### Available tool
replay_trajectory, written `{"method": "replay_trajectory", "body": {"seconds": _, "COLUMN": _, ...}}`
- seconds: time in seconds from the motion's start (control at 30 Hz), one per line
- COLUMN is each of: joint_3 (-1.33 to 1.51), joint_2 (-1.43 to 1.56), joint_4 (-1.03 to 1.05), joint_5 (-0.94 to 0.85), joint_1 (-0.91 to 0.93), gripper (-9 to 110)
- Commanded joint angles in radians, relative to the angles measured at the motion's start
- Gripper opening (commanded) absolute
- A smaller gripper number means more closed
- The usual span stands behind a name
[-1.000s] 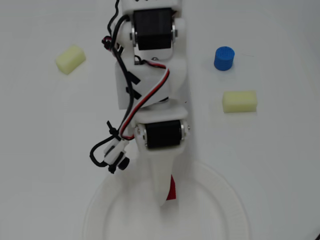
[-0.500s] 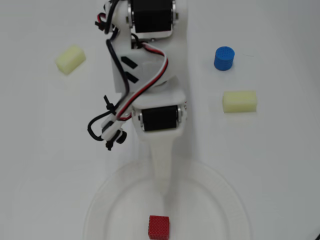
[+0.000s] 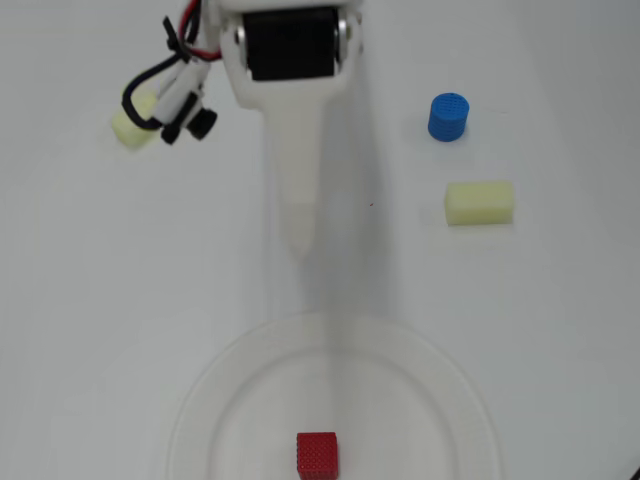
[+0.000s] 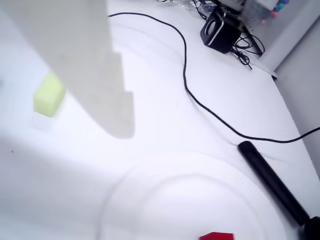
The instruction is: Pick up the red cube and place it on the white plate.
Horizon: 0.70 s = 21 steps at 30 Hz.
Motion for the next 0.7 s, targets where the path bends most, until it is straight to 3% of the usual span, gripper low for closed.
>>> {"method": "replay_trajectory", "body": {"seconds": 0.0, "joint_3": 0.273, "joint_2": 0.255, "joint_4": 0.011, "joint_5": 0.006, "joint_1": -0.018, "gripper": 33}}
{"method": "replay_trajectory", "body": {"seconds": 0.33, "joint_3": 0.810, "joint_2": 0.742, "joint_4": -0.069, "joint_5": -0.046, "joint_1": 0.032, "gripper": 32}}
{"method": "replay_trajectory", "body": {"seconds": 0.67, "joint_3": 1.632, "joint_2": 1.351, "joint_4": -0.488, "joint_5": -0.110, "joint_1": 0.046, "gripper": 29}}
